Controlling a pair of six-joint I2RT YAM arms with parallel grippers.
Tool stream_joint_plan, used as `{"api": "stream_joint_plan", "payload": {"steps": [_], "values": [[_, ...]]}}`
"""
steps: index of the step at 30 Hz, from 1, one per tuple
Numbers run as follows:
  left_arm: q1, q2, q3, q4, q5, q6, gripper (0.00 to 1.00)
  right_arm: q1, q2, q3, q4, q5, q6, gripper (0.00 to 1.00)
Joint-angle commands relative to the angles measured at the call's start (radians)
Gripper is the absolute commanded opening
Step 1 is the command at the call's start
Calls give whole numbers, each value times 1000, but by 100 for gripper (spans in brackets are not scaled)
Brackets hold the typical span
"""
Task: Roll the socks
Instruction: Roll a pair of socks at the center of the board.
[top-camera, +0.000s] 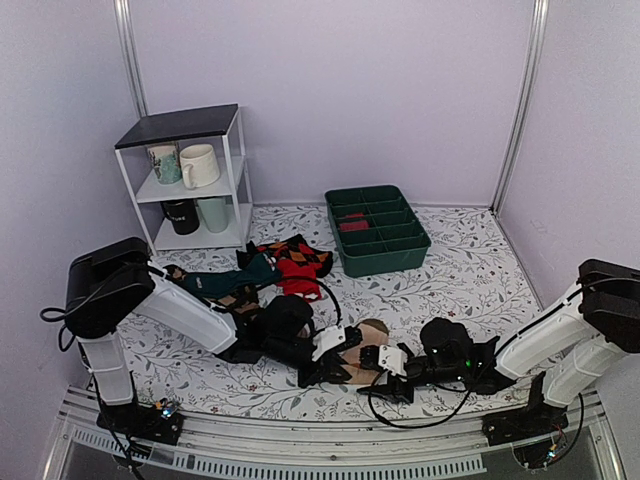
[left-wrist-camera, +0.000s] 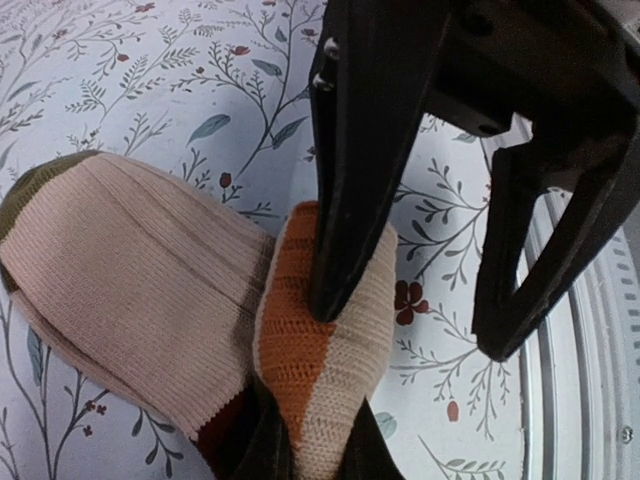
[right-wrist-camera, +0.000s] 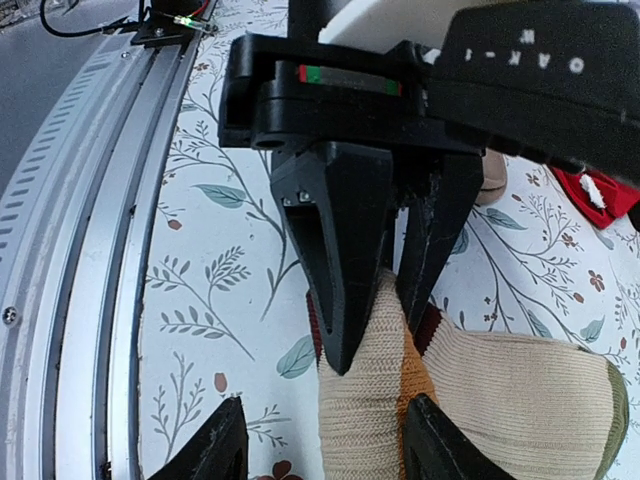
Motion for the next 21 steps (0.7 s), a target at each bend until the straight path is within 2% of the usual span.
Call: {"api": "stream_joint_plan", "payload": {"steps": [1, 7, 12, 16, 21], "values": [[1, 95, -63, -275, -13, -13, 0, 16, 50, 24, 22, 89, 1, 53], [2, 94, -72, -267, -6, -13, 0, 19, 87, 45, -24, 206, 45, 51], [4, 96, -70, -267, -2, -11, 0, 21, 50, 23, -14, 279, 58, 53], [5, 96, -70, -267, -1, -12, 0, 20, 9, -10, -14, 229, 59, 54], [6, 96, -68, -268, 0, -11, 0, 20, 12, -14, -5, 50, 74, 53]]}}
